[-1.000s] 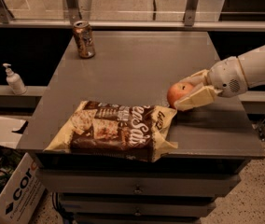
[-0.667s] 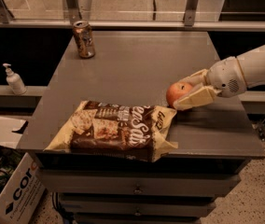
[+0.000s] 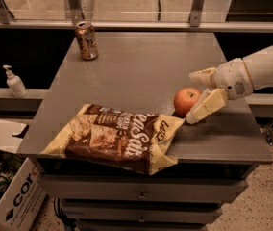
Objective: Move apple near brown chip bag
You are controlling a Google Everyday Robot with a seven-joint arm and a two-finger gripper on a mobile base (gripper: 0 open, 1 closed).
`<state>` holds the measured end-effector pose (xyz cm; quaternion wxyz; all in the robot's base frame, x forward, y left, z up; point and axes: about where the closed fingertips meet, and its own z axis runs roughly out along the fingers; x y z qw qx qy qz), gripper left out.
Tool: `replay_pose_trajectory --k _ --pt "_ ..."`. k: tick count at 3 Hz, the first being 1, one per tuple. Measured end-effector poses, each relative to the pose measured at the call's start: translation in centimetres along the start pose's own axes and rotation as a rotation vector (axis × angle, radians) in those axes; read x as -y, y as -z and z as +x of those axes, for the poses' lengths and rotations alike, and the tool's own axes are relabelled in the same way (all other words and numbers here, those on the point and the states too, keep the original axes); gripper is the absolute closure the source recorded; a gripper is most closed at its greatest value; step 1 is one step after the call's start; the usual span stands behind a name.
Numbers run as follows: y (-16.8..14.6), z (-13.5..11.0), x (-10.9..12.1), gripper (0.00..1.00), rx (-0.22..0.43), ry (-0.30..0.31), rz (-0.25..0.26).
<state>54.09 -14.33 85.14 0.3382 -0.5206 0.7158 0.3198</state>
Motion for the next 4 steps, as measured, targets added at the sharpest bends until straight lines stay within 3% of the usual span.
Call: replay_pose_trajectory --k 2,4 --pt "4.9 -1.3 2.0 0.0 0.078 0.047 0.037" --pt "11.1 0.2 2.9 0.0 0.114 0.062 0.091"
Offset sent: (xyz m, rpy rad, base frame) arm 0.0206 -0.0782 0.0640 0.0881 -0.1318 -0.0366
